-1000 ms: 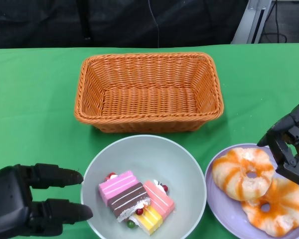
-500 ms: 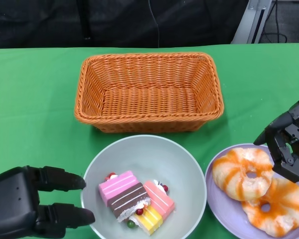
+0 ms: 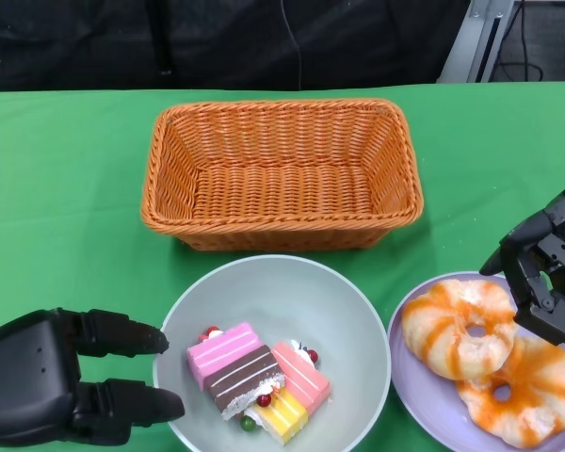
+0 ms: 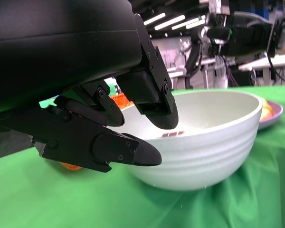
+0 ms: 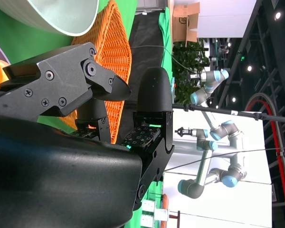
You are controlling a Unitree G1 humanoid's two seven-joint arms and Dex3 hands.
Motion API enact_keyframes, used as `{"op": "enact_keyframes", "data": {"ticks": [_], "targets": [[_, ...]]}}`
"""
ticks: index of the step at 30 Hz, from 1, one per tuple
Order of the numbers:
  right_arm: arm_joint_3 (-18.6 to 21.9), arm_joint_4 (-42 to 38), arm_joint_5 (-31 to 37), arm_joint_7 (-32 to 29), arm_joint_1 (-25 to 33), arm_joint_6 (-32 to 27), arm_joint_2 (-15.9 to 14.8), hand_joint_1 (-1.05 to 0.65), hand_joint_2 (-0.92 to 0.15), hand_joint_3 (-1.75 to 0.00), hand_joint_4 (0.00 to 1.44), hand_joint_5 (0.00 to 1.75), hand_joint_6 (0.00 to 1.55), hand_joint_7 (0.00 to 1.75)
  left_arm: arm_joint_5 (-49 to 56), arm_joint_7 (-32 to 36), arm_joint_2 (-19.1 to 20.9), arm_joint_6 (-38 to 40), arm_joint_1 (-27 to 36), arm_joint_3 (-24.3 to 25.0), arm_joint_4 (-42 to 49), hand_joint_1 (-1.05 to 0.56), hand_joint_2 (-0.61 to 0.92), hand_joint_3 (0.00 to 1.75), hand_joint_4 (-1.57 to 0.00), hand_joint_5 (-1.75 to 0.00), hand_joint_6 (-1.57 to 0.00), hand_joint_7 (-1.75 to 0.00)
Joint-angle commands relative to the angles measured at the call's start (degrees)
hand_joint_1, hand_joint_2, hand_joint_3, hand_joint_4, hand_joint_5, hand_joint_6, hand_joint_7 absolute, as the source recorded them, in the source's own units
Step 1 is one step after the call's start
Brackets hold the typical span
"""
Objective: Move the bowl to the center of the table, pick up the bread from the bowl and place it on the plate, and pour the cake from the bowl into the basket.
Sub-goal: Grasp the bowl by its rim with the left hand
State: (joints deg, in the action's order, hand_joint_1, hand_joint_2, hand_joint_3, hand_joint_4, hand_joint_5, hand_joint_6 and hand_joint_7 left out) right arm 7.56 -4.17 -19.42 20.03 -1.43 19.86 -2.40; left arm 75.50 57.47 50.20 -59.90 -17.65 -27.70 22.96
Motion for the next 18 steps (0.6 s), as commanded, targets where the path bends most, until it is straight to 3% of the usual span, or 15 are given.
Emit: {"op": "enact_keyframes", "data": {"ticks": [1,18], "targets": [[0.1,0.9,0.0,-0.6,0.3,0.1,0.4,-0.06,-0.71,-0.93,0.72,1.69,0.63,1.37,-1.9,-2.7,1.4,-1.0,-1.4,-1.3,1.7,-0.47,0.92,0.19,-0.85,-0.03,-0.92,-0.01],[-0.6,2.8,-0.5,-0.8,1.4,-0.9,0.6,-0.07,-0.68,-0.94,0.72,1.67,0.64,1.34,-3.0,-7.3,0.5,-1.5,-4.7,-5.6,4.9,-0.47,0.92,0.17,-0.9,-0.05,-0.97,-0.02]]}}
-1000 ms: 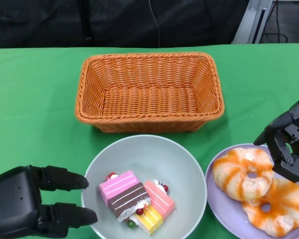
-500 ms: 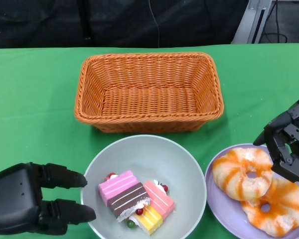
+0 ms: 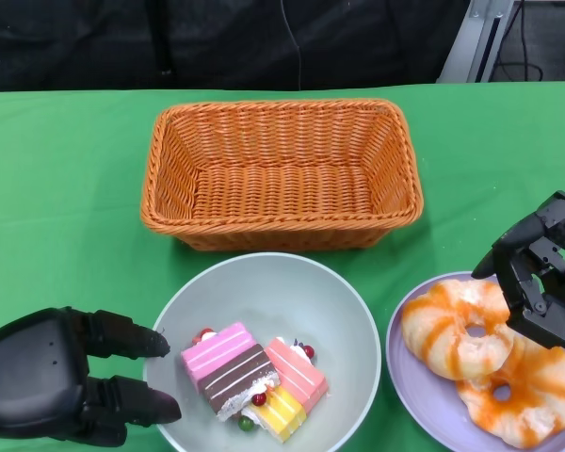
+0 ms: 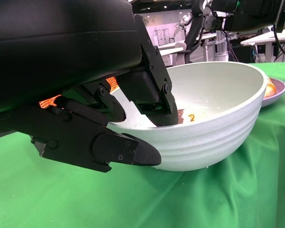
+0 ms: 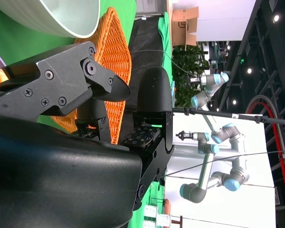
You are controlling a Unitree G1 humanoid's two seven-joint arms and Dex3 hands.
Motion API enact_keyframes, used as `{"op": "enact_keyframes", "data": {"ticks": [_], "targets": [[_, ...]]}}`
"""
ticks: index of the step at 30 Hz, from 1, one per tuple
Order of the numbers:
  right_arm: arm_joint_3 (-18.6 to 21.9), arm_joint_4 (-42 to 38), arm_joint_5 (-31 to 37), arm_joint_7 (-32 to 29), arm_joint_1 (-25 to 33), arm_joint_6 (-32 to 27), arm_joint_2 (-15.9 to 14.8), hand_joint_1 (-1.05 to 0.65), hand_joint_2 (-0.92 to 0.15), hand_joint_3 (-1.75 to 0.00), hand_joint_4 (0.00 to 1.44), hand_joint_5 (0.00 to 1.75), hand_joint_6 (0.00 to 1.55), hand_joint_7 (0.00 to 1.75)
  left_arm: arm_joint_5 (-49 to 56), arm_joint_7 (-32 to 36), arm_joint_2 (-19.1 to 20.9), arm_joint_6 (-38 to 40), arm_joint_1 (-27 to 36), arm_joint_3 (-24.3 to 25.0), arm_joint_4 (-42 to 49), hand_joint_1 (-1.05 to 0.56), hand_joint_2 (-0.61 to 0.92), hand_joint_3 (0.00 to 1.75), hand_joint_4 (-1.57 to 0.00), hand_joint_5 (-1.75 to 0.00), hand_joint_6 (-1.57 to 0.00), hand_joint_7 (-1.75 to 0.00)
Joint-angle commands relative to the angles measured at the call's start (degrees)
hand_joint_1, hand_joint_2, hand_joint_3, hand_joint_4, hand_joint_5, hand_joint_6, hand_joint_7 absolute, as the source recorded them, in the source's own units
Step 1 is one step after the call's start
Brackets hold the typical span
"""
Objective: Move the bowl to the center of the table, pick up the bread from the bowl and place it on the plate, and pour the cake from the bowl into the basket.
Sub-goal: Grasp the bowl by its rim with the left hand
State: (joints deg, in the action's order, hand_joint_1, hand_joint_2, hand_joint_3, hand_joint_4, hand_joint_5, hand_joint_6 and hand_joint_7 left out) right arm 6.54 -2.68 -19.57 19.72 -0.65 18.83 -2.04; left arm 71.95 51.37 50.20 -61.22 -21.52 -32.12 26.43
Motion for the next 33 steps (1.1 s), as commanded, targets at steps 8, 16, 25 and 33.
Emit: {"op": "enact_keyframes", "data": {"ticks": [8,16,25,33], "targets": [[0.3,2.1,0.2,-1.3,1.1,-0.3,0.3,-0.07,-0.7,-0.94,0.72,1.67,0.64,1.33,1.3,0.2,-0.2,1.2,-1.7,-3.4,2.7,-0.47,0.92,0.14,-0.91,-0.05,-0.97,-0.02],[0.2,2.1,-0.7,-0.7,1.1,-0.3,0.3,-0.06,-0.69,-0.95,0.72,1.69,0.63,1.35,1.6,-1.0,-0.9,2.2,-3.1,-5.8,3.6,-0.46,0.92,0.2,-0.89,-0.04,-0.9,0.0],[-0.1,1.5,1.4,-2.0,0.9,0.8,0.7,-0.06,-0.69,-0.96,0.73,1.68,0.64,1.37,1.8,1.1,-2.5,3.9,-3.6,-7.2,3.7,-0.46,0.92,0.24,-0.86,-0.03,-0.85,0.0],[0.1,1.7,2.2,-2.0,1.0,1.5,0.7,-0.06,-0.68,-0.98,0.73,1.67,0.64,1.35,-0.7,-7.2,-3.6,4.6,-4.1,-6.9,2.3,-0.46,0.92,0.19,-0.88,-0.04,-0.87,-0.01]]}}
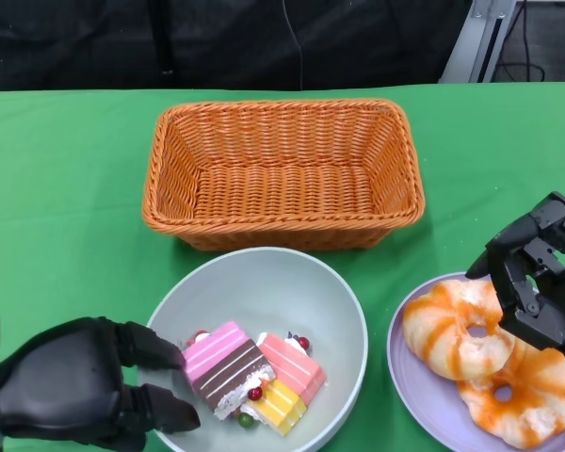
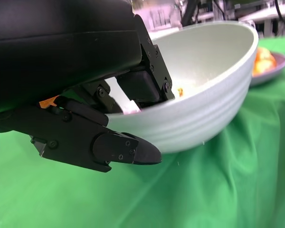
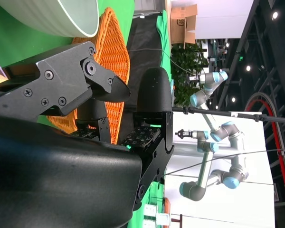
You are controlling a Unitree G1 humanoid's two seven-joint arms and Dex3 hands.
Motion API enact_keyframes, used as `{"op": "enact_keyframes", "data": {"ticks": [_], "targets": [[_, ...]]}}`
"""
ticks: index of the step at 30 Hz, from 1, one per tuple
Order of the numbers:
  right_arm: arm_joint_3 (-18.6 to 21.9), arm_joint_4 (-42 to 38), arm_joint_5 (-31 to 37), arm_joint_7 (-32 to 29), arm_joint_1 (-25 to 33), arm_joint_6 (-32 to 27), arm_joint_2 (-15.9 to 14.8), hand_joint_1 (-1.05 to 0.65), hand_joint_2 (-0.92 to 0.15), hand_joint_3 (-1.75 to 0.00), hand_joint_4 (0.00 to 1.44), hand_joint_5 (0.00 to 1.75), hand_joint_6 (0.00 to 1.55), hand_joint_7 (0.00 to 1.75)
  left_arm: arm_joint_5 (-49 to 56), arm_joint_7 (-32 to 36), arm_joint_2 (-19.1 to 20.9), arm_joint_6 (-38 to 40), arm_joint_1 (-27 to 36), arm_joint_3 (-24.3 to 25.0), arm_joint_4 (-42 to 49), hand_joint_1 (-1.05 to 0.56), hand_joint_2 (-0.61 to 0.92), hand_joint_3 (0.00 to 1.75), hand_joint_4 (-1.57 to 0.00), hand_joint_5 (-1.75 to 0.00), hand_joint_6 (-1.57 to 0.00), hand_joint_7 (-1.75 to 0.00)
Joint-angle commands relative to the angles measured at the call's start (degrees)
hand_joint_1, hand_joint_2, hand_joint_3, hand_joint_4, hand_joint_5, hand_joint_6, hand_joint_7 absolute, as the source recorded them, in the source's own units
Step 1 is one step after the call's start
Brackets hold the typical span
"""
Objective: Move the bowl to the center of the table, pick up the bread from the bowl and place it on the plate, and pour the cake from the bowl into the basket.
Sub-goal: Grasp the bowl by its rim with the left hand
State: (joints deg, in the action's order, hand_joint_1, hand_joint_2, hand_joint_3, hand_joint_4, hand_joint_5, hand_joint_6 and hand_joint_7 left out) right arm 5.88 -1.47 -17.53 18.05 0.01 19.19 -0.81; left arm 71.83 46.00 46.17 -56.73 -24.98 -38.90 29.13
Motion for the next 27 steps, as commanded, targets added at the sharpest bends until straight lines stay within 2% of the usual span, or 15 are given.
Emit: {"op": "enact_keyframes", "data": {"ticks": [1,5,8,13,19,27], "targets": [[0.7,0.5,0.2,-0.3,0.3,1.2,-0.5,-0.06,-0.68,-0.98,0.73,1.67,0.64,1.35,-0.7,-2.1,0.4,0.1,-0.6,0.0,-0.4,-0.46,0.92,0.19,-0.88,-0.04,-0.87,-0.01],[0.8,0.4,0.2,-0.3,0.3,1.3,-0.4,-0.06,-0.68,-0.99,0.74,1.67,0.64,1.35,-1.0,-2.6,0.4,0.1,-0.4,0.2,-0.6,-0.46,0.92,0.2,-0.89,-0.04,-0.87,-0.01],[0.9,0.9,-0.3,-0.8,0.6,1.0,0.0,-0.06,-0.68,-0.99,0.74,1.67,0.64,1.35,-2.4,-7.2,-1.1,-1.0,-1.9,-0.8,0.8,-0.46,0.92,0.16,-0.95,-0.07,-0.9,-0.02],[0.9,0.7,-1.1,-0.5,0.4,0.7,0.0,-0.06,-0.69,-0.98,0.73,1.67,0.63,1.35,-3.7,-10.1,-1.6,-1.9,-2.4,-0.5,1.2,-0.45,0.92,0.17,-0.98,-0.08,-0.91,-0.02],[0.9,0.7,-1.3,-0.5,0.4,0.7,-0.1,-0.06,-0.7,-0.96,0.72,1.67,0.63,1.34,-4.3,-11.3,-1.6,-2.1,-2.3,-0.2,1.0,-0.45,0.92,0.18,-0.98,-0.08,-0.91,-0.01],[0.7,0.1,-0.3,-0.9,0.0,0.7,-0.1,-0.06,-0.68,-0.98,0.72,1.7,0.62,1.39,-2.4,-2.4,0.4,-2.8,-1.9,1.1,0.9,-0.46,0.92,0.2,-0.99,-0.09,-0.94,-0.03]]}}
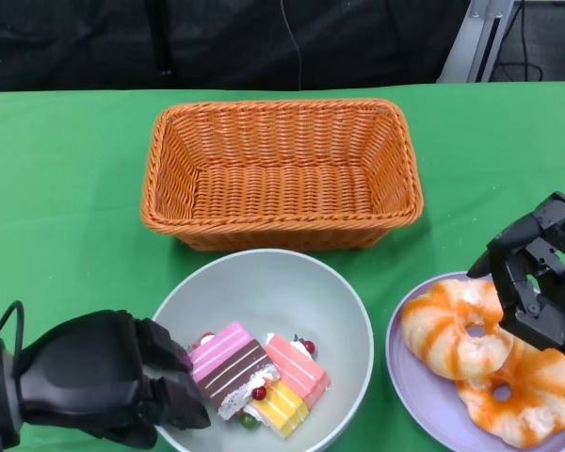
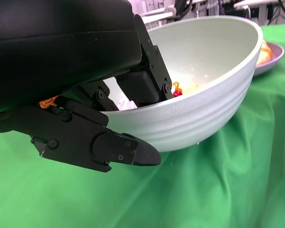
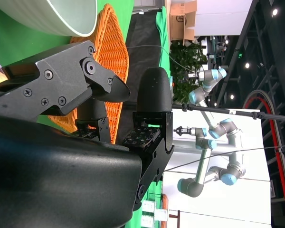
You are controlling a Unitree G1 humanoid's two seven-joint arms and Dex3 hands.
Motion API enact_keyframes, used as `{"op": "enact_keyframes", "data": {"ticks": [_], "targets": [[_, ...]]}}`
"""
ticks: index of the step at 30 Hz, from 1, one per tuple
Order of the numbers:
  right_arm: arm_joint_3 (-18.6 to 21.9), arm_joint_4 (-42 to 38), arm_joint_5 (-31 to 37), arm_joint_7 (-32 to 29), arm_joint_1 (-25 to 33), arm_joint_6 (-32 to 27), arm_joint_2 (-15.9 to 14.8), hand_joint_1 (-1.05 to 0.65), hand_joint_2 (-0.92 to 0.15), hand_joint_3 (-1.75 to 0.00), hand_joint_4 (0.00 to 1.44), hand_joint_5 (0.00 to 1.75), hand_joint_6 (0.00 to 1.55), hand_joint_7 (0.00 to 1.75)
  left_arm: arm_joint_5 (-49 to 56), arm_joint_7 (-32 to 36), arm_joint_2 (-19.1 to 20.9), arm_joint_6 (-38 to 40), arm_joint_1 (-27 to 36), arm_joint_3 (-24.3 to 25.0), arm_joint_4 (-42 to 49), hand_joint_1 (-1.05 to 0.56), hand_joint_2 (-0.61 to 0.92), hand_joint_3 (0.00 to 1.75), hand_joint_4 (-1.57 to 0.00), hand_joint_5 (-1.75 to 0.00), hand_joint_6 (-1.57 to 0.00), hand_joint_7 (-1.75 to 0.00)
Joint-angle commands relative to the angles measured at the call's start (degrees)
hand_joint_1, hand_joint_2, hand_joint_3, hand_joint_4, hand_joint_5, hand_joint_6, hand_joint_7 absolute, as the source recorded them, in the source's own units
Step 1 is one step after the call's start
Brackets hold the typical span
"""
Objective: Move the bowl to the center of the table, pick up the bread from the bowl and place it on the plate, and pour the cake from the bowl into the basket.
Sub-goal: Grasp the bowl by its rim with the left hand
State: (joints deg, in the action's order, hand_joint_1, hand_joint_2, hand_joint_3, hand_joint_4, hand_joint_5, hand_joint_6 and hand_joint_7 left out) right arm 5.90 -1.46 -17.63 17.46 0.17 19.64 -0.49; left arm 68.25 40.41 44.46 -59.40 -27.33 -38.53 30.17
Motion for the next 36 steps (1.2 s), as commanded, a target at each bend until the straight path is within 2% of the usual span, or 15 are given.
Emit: {"op": "enact_keyframes", "data": {"ticks": [1,14,27,36], "targets": [[0.7,0.1,-0.2,-0.4,-0.2,0.2,-0.4,-0.06,-0.68,-0.98,0.72,1.7,0.62,1.39,1.5,4.0,2.1,-0.1,0.4,0.7,-0.1,-0.46,0.92,0.2,-1.0,-0.1,-0.95,-0.03],[0.7,-0.6,-0.3,0.0,-0.5,0.7,-0.3,-0.07,-0.66,-0.99,0.71,1.7,0.62,1.38,3.5,7.0,2.5,0.5,-0.3,-0.2,0.7,-0.45,0.92,0.22,-1.01,-0.12,-0.97,-0.03],[0.9,0.1,-0.1,-0.5,-0.1,0.7,-0.3,-0.06,-0.7,-0.95,0.72,1.68,0.62,1.35,3.1,3.3,1.4,1.0,-0.7,-1.9,1.7,-0.46,0.92,0.18,-1.01,-0.15,-0.99,-0.03],[0.9,0.0,-0.6,-0.2,-0.2,0.5,-0.2,-0.07,-0.71,-0.93,0.72,1.68,0.63,1.34,4.9,5.1,0.9,4.4,0.1,-2.5,0.5,-0.45,0.92,0.17,-1.0,-0.17,-0.99,-0.02]]}}
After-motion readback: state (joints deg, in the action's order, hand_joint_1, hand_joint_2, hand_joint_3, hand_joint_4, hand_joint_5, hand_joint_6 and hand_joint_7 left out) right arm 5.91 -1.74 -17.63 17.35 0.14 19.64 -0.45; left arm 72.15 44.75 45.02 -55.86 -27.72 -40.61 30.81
